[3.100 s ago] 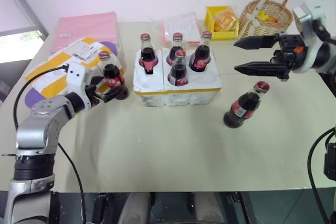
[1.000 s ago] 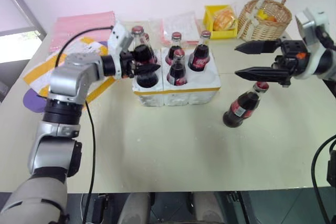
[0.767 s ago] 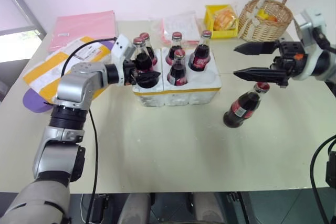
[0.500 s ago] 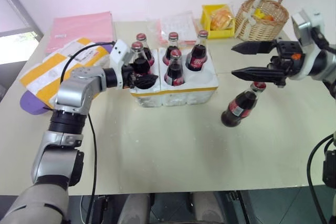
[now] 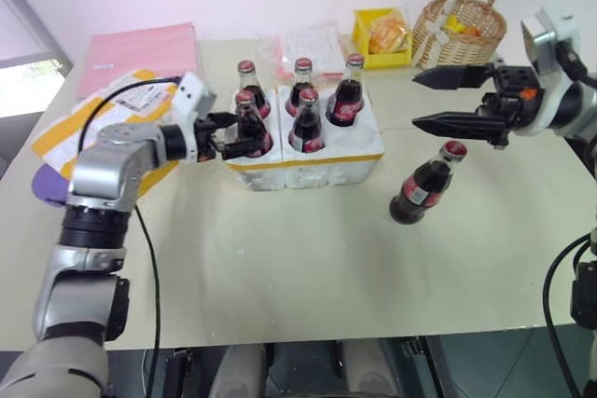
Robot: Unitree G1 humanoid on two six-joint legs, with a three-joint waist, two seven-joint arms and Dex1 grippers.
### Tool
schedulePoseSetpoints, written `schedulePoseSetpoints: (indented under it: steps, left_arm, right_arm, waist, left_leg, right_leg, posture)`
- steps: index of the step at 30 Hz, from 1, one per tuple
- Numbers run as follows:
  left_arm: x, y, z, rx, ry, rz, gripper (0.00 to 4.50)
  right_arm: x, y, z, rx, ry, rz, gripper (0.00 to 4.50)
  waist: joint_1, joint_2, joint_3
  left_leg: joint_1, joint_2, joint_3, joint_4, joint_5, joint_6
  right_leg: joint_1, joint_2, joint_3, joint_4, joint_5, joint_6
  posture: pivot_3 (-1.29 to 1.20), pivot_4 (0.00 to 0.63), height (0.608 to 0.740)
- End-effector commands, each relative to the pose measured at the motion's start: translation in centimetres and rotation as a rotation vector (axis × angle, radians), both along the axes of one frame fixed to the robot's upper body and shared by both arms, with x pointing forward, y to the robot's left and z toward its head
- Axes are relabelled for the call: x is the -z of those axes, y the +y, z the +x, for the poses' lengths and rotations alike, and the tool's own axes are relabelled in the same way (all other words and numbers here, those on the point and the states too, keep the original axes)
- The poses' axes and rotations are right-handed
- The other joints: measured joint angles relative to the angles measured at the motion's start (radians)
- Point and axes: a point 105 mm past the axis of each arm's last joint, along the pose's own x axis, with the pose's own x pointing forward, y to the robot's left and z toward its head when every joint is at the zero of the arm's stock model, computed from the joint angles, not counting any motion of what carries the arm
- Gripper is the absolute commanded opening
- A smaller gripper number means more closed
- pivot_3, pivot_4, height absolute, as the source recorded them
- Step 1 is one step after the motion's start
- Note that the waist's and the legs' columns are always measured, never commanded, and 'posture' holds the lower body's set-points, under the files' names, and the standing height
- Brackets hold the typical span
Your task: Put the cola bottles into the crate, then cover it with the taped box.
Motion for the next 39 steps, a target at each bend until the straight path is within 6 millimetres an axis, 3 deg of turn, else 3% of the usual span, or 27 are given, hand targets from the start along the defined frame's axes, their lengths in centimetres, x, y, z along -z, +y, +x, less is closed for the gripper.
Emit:
schedulePoseSetpoints:
  steps: [1,8,11,14,19,26,31,39]
  left_arm:
    - [-4.0,2.0,-2.6,0.038,-0.091,-0.012,4.46]
    - [-9.3,4.7,-8.7,0.143,-0.134,-0.014,4.46]
    - [-12.0,3.9,-11.3,0.242,-0.156,-0.078,4.46]
    - [-13.4,2.7,-12.3,0.309,-0.170,-0.138,4.46]
    - [-12.2,0.5,-12.8,0.418,-0.106,-0.134,4.46]
    - [-9.5,-0.3,-10.9,0.447,-0.046,-0.079,4.46]
    - [-9.1,-0.5,-10.1,0.477,-0.041,-0.071,4.46]
    - [-8.9,-0.6,-9.0,0.486,-0.048,-0.057,4.46]
  right_arm:
    - [-1.5,0.2,-0.6,-0.024,-0.062,0.004,4.50]
    - [-1.7,-0.4,-0.6,-0.013,-0.068,0.000,4.50]
    - [-1.8,-0.8,-0.5,0.006,-0.065,-0.005,4.50]
    - [-1.7,-1.0,-0.5,0.015,-0.065,-0.013,4.50]
    - [-2.4,-1.9,-0.7,0.072,-0.088,0.012,4.50]
    - [-3.0,-4.4,-4.5,0.125,-0.079,0.018,4.50]
    - [-0.9,-7.2,-6.2,0.304,-0.010,0.040,4.50]
    - [3.1,-7.6,-8.5,0.443,0.049,0.142,4.50]
  waist:
    - [0.001,0.000,0.000]
    - [0.004,0.000,0.000]
    - [0.005,0.000,0.000]
    - [0.006,0.000,0.000]
    - [0.001,0.000,0.000]
    - [0.009,0.000,0.000]
    - [0.019,-0.001,0.000]
    - [0.028,0.000,0.000]
  left_leg:
    - [0.000,0.000,0.000,0.000,0.000,0.000]
    - [0.000,0.000,0.000,-0.001,0.000,0.000]
    - [0.000,0.000,0.000,-0.001,0.000,0.000]
    - [0.000,0.000,0.000,0.000,0.000,0.000]
    - [0.000,0.000,0.000,-0.001,0.000,0.000]
    - [0.000,0.000,0.001,-0.001,0.000,0.000]
    - [0.000,0.000,0.002,0.001,0.000,0.000]
    - [0.001,0.001,0.006,0.001,-0.001,0.001]
  right_leg:
    - [0.000,0.000,0.000,0.000,0.000,0.000]
    - [0.000,0.000,0.000,-0.001,0.000,0.000]
    - [0.000,0.000,0.000,-0.001,0.000,0.000]
    - [0.001,0.000,0.000,-0.001,0.000,0.000]
    - [0.001,0.000,0.000,-0.001,0.000,0.000]
    - [0.001,0.000,0.000,-0.001,0.000,0.000]
    - [0.001,0.000,0.001,-0.001,0.000,0.000]
    - [0.002,0.000,0.004,-0.001,0.000,0.000]
  posture:
    - [0.00,0.150,0.738]
    - [0.00,0.150,0.738]
    - [0.00,0.150,0.738]
    - [0.00,0.150,0.738]
    - [0.00,0.150,0.738]
    - [0.00,0.150,0.738]
    - [0.00,0.150,0.738]
    - [0.00,0.150,0.738]
